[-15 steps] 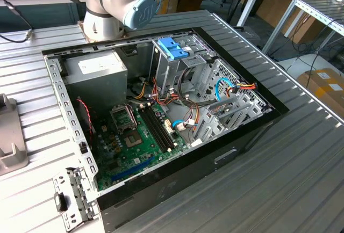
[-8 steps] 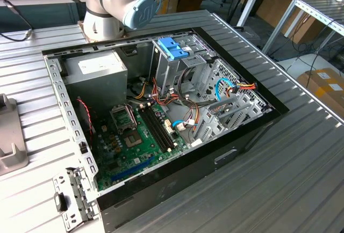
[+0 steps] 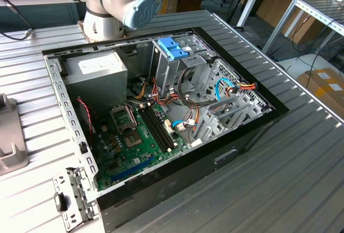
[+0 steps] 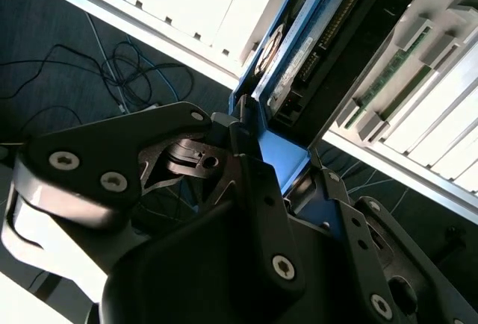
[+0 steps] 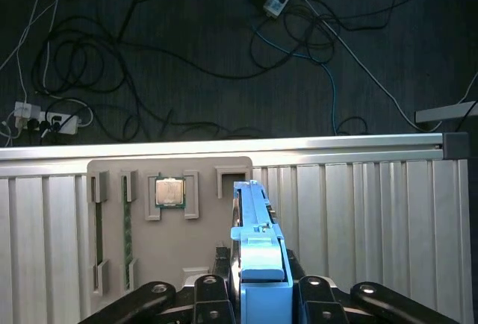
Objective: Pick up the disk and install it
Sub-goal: 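Pick up the disk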
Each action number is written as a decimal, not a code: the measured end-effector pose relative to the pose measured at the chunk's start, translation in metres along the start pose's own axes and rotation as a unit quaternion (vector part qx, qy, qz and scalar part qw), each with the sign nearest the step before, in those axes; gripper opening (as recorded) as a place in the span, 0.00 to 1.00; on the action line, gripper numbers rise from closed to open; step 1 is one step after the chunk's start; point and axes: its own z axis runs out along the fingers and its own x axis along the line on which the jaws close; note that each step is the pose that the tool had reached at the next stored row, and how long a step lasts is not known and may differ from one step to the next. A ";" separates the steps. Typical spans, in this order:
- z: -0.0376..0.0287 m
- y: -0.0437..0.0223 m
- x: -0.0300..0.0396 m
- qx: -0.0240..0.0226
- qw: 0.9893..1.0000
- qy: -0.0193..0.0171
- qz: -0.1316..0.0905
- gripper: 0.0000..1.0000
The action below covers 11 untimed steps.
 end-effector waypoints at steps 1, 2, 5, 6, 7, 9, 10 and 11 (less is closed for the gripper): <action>-0.0007 0.0000 -0.0001 0.000 1.000 0.000 0.000 0.37; -0.0016 0.0001 -0.0001 0.000 1.000 0.000 0.000 0.37; -0.0047 0.0002 -0.0004 0.000 1.000 -0.001 0.000 0.37; -0.0058 0.0002 -0.0005 0.000 1.000 -0.001 0.000 0.37; -0.0067 0.0003 -0.0006 0.000 1.000 -0.001 0.000 0.37; -0.0086 0.0003 -0.0007 0.000 1.000 -0.001 0.000 0.37; -0.0097 0.0004 -0.0008 0.000 1.000 -0.001 0.000 0.37; -0.0109 0.0004 -0.0009 0.000 1.000 -0.001 0.000 0.37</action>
